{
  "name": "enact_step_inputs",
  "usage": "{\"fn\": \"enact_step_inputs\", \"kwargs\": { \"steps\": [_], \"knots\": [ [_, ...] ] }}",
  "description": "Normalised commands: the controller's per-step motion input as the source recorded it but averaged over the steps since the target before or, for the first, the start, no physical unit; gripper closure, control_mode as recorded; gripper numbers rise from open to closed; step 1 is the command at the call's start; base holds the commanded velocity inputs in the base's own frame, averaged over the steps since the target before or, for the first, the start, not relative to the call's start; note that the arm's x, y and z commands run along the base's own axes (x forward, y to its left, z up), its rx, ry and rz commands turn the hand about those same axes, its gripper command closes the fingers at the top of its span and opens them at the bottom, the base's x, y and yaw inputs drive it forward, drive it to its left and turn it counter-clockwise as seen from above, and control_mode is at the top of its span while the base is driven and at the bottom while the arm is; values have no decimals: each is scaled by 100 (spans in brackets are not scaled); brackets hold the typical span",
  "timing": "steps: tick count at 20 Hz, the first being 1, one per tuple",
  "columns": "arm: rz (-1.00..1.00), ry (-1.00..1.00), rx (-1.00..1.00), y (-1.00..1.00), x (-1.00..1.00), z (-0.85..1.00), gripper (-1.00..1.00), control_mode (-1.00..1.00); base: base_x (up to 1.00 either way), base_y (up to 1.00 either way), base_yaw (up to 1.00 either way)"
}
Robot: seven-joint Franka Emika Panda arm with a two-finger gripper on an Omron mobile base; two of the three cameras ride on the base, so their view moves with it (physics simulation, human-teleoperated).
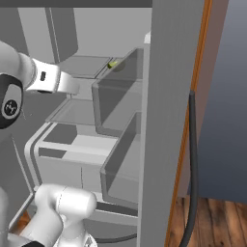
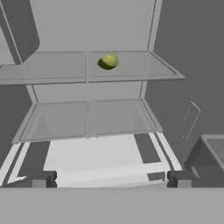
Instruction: There is a bowl on the dining counter. Grab a lemon wedge from the fridge and place it in the bowl. Then get the liquor bottle and glass cup from the cabinet and place them next to the bowl.
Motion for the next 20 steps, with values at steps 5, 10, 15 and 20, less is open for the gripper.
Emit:
{"fn": "enact_step_inputs", "kwargs": {
  "steps": [5, 10, 15, 20],
  "knots": [
    [0, -10, 3, -22, 42, 27, -100, -100, 0, 0, 0],
    [0, 0, 6, -15, 73, 14, -100, -100, 0, 0, 0],
    [-1, 0, 5, -1, 82, 1, -100, -100, 0, 0, 0],
    [-2, 0, 5, 0, 75, 0, -100, -100, 0, 0, 0]
  ]
}}
